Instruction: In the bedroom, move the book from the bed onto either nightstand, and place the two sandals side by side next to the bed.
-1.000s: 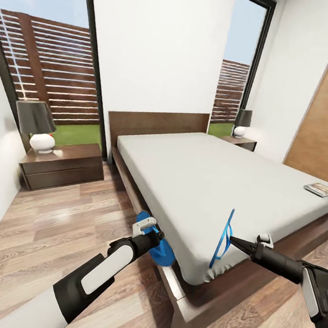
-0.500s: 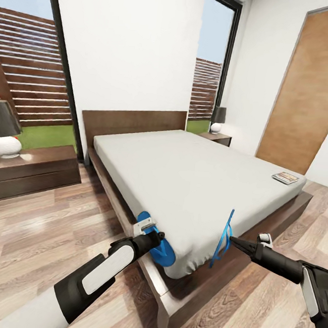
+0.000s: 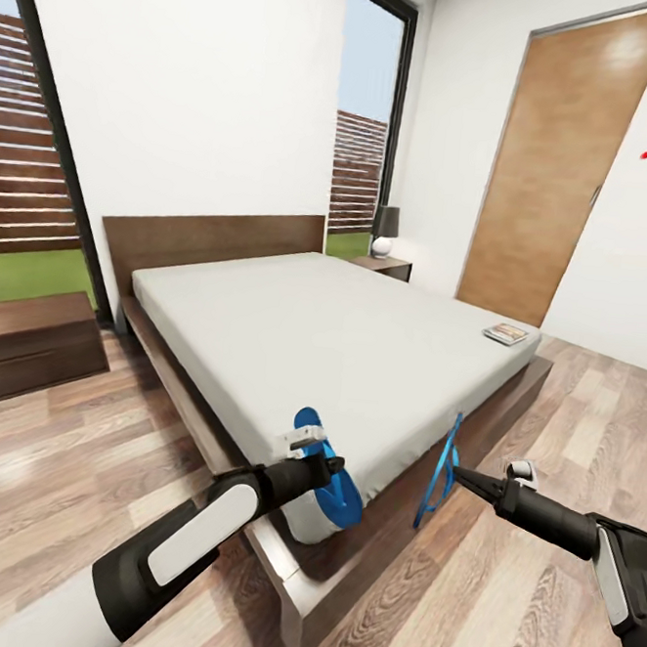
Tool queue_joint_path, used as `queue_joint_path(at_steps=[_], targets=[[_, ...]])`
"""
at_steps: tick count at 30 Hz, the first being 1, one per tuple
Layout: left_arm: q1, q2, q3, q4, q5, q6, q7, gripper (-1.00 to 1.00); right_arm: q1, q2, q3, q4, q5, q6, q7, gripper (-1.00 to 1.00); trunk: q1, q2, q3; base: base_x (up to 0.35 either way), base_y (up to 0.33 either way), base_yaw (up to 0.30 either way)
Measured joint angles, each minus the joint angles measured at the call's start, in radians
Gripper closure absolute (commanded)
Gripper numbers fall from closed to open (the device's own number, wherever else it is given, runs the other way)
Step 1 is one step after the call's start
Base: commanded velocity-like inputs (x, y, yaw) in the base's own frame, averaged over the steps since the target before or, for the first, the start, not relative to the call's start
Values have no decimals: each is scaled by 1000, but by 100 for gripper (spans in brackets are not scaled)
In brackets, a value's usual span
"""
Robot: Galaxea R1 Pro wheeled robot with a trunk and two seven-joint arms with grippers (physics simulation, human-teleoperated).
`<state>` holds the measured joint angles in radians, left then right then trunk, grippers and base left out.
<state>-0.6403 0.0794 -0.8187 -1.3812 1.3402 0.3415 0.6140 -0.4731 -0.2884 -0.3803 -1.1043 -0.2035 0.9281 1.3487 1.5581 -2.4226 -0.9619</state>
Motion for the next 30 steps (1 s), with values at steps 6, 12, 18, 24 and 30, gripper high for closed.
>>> queue_joint_path(at_steps=[6,12,18,24,30], targets=[[0,2,-4,-9,0,3,-1,100,0,0,0,0,0,0,0,100,0,0,0,0,0,-285],[0,1,-98,-32,2,3,-3,100,0,0,0,0,0,0,0,100,0,0,0,0,0,-285],[0,2,-137,-39,-27,5,-11,100,0,0,0,2,2,-1,-3,100,0,0,0,0,0,-285],[0,4,-134,56,-164,4,-213,100,0,-10,-5,62,16,-64,-6,100,0,0,0,0,0,-272],[0,12,-135,83,-294,3,-423,100,0,-80,-3,249,18,-221,-5,100,0,0,0,0,0,-236]])
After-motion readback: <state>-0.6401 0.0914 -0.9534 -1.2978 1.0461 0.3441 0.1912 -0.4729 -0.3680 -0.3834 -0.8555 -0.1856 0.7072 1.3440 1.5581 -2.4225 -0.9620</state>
